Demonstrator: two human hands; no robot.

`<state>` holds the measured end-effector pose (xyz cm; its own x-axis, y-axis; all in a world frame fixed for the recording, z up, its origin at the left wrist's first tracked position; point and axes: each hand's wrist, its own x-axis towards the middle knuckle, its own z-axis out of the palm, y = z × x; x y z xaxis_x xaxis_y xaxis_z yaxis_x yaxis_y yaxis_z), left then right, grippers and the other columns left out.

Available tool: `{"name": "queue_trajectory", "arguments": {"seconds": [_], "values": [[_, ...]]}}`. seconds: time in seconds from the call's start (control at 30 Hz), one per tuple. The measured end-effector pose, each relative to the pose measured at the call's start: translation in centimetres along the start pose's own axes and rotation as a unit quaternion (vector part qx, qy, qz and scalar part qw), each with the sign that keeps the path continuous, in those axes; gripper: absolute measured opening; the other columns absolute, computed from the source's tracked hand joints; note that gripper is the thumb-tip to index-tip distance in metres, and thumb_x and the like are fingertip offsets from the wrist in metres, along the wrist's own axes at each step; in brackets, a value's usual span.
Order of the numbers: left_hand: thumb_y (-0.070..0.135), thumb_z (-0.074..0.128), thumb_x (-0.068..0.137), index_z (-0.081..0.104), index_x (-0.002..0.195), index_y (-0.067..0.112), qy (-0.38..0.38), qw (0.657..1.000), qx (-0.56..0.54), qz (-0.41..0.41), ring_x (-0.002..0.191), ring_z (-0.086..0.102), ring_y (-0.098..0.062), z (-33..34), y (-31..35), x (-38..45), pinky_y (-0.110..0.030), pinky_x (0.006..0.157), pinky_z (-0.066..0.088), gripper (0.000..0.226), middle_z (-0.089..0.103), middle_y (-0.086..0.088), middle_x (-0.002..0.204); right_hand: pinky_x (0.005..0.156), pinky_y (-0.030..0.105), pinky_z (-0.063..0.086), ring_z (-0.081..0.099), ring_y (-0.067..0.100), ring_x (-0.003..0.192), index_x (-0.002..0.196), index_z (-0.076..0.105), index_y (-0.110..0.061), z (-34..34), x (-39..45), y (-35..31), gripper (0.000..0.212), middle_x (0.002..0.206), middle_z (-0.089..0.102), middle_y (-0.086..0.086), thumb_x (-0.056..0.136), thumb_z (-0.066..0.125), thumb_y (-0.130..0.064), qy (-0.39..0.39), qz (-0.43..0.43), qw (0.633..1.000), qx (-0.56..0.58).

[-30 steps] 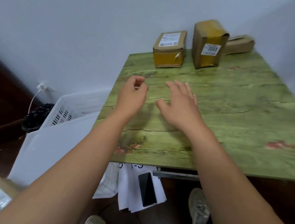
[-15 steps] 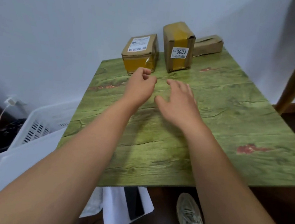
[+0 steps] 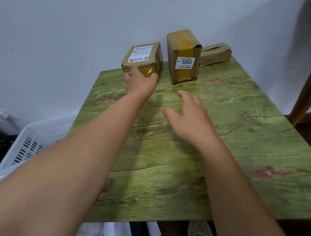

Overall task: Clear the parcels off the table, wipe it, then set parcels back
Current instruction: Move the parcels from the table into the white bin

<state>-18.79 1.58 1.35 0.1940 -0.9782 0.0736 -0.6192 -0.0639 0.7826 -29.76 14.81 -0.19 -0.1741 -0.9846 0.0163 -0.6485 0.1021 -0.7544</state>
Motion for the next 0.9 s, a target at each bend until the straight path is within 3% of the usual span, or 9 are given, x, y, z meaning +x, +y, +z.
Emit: {"name": "queue_trajectory", "arguments": {"seconds": [0.23, 0.47, 0.57, 0.73, 0.9], "values": [[0.057, 0.059, 0.084, 0.006, 0.155, 0.026, 0.026, 0.996, 0.080, -0.024, 0.145, 0.012, -0.037, 0.2, -0.3, 4.5, -0.051, 0.112, 0.025, 0.094, -0.001, -0.006, 0.162, 0.121, 0.055, 0.001, -0.008, 0.025, 0.152, 0.157, 0.008, -0.034, 0.8, -0.3, -0.3, 0.072, 0.166, 0.003, -0.005, 0.096, 0.043, -0.051, -0.045, -0.011, 0.996, -0.071], [0.079, 0.058, 0.072, -0.009, 0.154, 0.034, 0.017, 0.993, 0.120, 0.012, 0.147, 0.001, -0.045, 1.7, -1.1, 7.2, -0.058, 0.118, 0.010, 0.116, -0.016, -0.009, 0.162, 0.120, 0.057, -0.002, -0.009, 0.026, 0.151, 0.156, 0.009, -0.030, 1.5, -0.6, -1.0, 0.070, 0.166, 0.005, -0.001, 0.097, 0.041, -0.049, -0.068, -0.019, 0.994, -0.079], [0.080, 0.059, 0.071, 0.005, 0.154, 0.041, 0.014, 0.994, 0.106, 0.022, 0.147, 0.001, -0.044, 2.3, -1.0, 8.0, -0.059, 0.115, 0.014, 0.106, -0.017, -0.007, 0.162, 0.120, 0.056, -0.001, -0.007, 0.026, 0.152, 0.156, 0.009, -0.029, 1.5, -0.5, -1.0, 0.070, 0.165, 0.007, 0.000, 0.096, 0.041, -0.049, -0.072, -0.008, 0.995, -0.074], [0.072, 0.063, 0.074, 0.031, 0.147, 0.038, 0.043, 0.992, 0.118, 0.016, 0.145, 0.011, -0.042, 3.1, -1.4, 8.9, -0.051, 0.114, 0.019, 0.086, -0.010, -0.006, 0.162, 0.120, 0.057, 0.005, 0.001, 0.027, 0.151, 0.155, 0.014, -0.028, 1.4, -0.3, -1.1, 0.069, 0.164, 0.014, 0.003, 0.096, 0.042, -0.048, -0.073, -0.005, 0.996, -0.059], [0.065, 0.067, 0.075, 0.035, 0.139, 0.039, 0.053, 0.993, 0.108, 0.002, 0.140, 0.021, -0.043, 3.3, -1.4, 9.2, -0.046, 0.112, 0.024, 0.076, -0.011, -0.010, 0.160, 0.118, 0.057, 0.011, 0.010, 0.028, 0.150, 0.153, 0.019, -0.025, 1.8, -0.3, -1.3, 0.067, 0.161, 0.022, 0.006, 0.095, 0.043, -0.048, -0.076, -0.015, 0.996, -0.048]]}}
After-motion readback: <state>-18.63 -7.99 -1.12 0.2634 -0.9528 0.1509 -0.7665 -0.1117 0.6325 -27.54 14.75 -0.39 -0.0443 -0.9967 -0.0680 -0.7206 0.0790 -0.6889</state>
